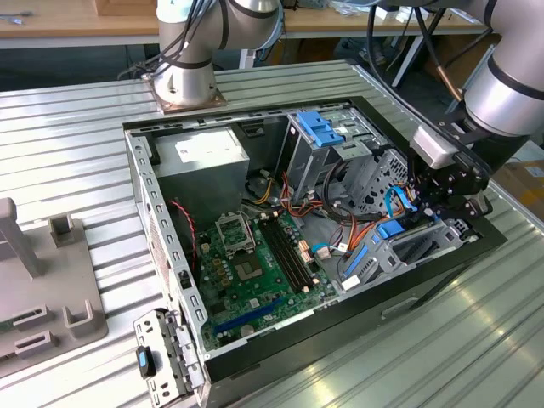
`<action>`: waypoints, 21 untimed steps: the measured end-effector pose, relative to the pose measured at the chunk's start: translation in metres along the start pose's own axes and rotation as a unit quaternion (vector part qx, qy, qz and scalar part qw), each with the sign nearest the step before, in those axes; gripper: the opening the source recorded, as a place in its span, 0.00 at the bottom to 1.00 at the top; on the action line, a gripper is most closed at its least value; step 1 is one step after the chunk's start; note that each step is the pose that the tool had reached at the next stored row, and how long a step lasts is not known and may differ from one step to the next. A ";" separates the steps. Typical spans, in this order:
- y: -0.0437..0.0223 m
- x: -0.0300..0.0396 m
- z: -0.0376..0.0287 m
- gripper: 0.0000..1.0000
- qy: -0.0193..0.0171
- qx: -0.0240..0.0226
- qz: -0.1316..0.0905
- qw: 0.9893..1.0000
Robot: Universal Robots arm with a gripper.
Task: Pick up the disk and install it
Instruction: 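Insert the first disk wire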
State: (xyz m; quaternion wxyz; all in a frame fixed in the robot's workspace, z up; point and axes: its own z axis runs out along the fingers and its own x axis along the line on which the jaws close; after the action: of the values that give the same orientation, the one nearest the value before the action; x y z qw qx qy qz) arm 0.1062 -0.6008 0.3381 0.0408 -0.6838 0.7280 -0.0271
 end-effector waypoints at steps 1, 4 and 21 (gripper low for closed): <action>0.0000 0.0000 0.0000 0.17 0.000 0.000 0.000 1.000; 0.0000 0.0000 0.0003 0.24 0.000 0.000 0.000 1.000; -0.0046 -0.0011 -0.0492 0.24 0.000 0.002 0.000 1.000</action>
State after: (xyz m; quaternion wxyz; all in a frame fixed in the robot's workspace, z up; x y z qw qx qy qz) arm 0.1062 -0.6008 0.3875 0.0426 -0.6838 0.7279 -0.0286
